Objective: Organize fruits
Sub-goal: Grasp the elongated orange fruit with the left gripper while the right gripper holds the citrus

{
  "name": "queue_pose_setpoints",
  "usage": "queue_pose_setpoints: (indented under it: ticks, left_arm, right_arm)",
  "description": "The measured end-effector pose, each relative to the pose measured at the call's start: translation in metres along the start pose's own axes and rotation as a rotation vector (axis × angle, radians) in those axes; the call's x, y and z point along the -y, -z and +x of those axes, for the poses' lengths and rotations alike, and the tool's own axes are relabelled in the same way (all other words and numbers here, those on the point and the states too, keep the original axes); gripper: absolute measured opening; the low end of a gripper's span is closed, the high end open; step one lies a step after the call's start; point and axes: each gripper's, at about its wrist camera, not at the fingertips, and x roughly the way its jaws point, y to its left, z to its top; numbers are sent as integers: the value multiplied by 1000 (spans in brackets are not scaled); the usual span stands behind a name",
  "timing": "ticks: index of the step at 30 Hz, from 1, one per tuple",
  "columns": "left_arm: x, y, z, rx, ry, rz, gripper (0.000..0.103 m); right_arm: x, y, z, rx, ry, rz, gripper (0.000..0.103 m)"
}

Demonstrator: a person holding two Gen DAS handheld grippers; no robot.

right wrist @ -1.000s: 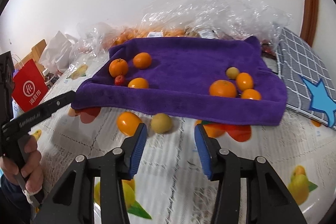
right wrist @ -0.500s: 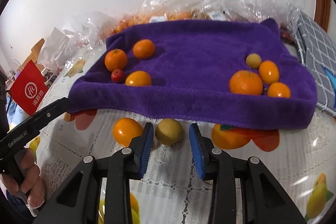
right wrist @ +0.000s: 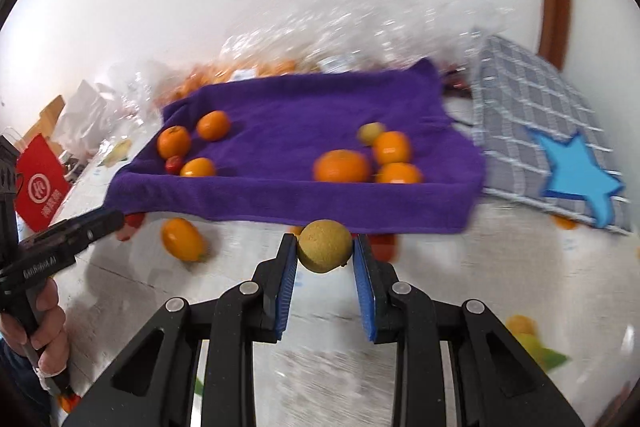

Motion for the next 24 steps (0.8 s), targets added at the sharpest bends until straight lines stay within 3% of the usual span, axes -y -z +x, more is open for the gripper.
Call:
queue_pose_setpoints:
  ticks: [5, 10, 14, 17, 24]
  left_arm:
    - [39, -2, 15, -27, 13, 102, 59]
    - [49, -5, 44, -105, -99, 128, 59]
    - [51, -6, 51, -131, -124, 126, 59]
    - [51, -6, 52, -135, -111, 123, 42]
    - [46, -9, 47, -115, -95, 73, 41]
  right_arm:
    - [30, 5, -23, 30, 24, 41, 28]
    - [47, 14, -36, 48, 46, 59, 28]
    - [54, 20, -35, 42, 38, 68, 28]
    - [57, 22, -32, 37, 29, 70, 28]
    - [55, 14, -24, 40, 1, 65, 28]
